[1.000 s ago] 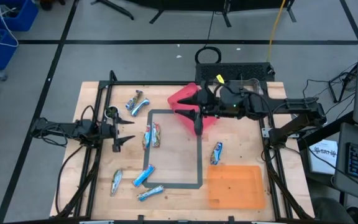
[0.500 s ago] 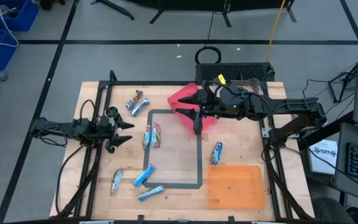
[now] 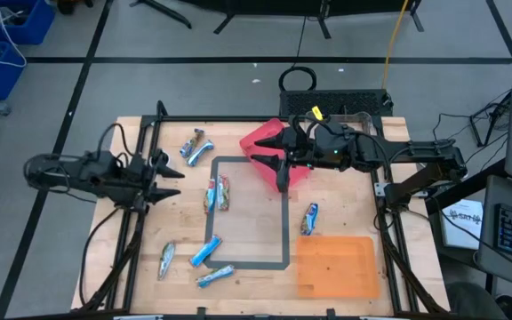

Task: Pick and place Granola Bars by type
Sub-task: Put the yellow granola bar into the transparent bin

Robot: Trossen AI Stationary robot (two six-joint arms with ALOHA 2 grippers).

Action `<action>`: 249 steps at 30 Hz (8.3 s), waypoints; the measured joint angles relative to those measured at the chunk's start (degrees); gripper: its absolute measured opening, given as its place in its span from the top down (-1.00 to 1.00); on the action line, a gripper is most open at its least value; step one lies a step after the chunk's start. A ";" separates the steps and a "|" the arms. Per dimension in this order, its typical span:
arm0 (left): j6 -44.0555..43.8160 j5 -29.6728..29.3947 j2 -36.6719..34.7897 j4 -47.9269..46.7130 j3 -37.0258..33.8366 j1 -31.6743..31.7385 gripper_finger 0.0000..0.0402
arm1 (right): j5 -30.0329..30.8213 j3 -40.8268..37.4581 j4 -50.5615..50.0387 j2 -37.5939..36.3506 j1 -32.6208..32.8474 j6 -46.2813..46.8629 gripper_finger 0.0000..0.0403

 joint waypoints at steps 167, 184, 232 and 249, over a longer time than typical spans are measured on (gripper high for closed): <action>-60.94 8.31 94.55 -43.28 46.70 -32.47 -0.59 | -9.29 -0.02 -16.76 -7.78 -0.20 -13.70 0.22; -60.31 9.12 94.55 -40.73 46.48 -32.47 -0.44 | -9.31 -0.02 -17.18 -7.78 -0.13 -13.68 0.22; -54.18 8.47 94.52 -36.26 46.52 -28.58 0.58 | -13.60 -0.02 -17.09 -7.77 -0.13 -12.83 0.22; -50.07 13.74 94.53 -36.10 46.52 -26.01 0.92 | -13.32 -0.02 -17.07 -7.77 -0.13 -12.85 0.22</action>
